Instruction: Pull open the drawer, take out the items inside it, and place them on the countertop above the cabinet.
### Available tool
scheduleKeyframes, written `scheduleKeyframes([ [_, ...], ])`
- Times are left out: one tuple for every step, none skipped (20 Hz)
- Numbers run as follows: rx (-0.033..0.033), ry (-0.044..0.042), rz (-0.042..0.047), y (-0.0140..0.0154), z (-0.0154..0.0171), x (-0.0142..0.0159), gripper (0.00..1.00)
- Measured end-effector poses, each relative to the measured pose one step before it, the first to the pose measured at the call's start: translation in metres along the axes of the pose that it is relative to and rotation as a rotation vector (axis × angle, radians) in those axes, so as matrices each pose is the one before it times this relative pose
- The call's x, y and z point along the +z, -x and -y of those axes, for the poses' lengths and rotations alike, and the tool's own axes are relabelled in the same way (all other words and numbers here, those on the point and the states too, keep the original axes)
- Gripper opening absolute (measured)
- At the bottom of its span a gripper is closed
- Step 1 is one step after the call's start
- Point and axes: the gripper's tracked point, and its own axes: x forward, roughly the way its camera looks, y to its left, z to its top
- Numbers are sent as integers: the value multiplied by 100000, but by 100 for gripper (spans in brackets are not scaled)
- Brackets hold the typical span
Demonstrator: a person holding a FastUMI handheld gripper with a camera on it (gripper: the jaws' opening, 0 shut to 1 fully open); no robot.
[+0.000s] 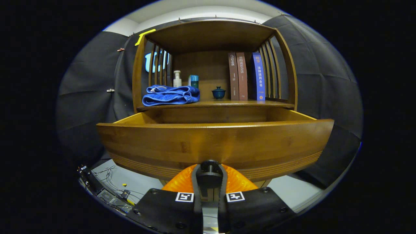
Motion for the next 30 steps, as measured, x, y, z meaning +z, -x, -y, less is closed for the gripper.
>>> scheduleKeyframes([
  [39, 68, -452, 34, -25, 140, 22],
  [397, -496, -765, 229, 37, -33, 22],
  [1403, -847, -1052, -70, -157, -109, 29],
  [1068, -1153, -944, 357, -65, -134, 36],
  [-383, -736, -553, 366, 234, 210, 48],
  [-283, 225, -637, 516, 160, -28, 61],
  [-562, 683, -329, 551, 313, 275, 74],
  [1526, -13, 439, 726, -274, 824, 87],
  [397, 542, 225, 482, 8, 843, 100],
  [-137, 944, 119, 772, 286, 1077, 99],
  [572, 597, 770, 644, 8, 1470, 99],
  [352, 370, 1361, 511, -9, 1723, 99],
  [696, 244, 1133, 412, -70, 1785, 99],
  [638, 81, -147, 200, -46, 1512, 99],
  [758, -349, -1847, -86, -9, 1228, 99],
  [1650, -1565, -2185, -154, -379, 1088, 99],
  [1866, -1842, -2245, -274, -417, 958, 99],
  [1139, -814, -1941, -505, -242, 1170, 99],
  [261, 38, -7, -487, 42, 1042, 99],
  [-406, 661, 169, -715, 37, 1116, 99],
  [-199, 1114, 755, -790, 49, 1174, 99],
  [-270, 1883, -92, -832, -30, 727, 99],
  [-436, 2043, -1098, -954, 146, 467, 99],
  [-259, 1423, -1994, -1156, 147, 284, 99],
  [-558, 609, -3350, -1347, 200, 27, 99],
  [-461, 868, -5004, -1470, 257, -344, 99],
  [-428, 338, -6145, -1238, 253, -622, 99],
  [386, -1020, -5892, -1384, -73, -661, 99],
  [246, -682, -6573, -1209, -64, -909, 99],
  [-311, -217, -6712, -1322, 202, -1110, 99],
])
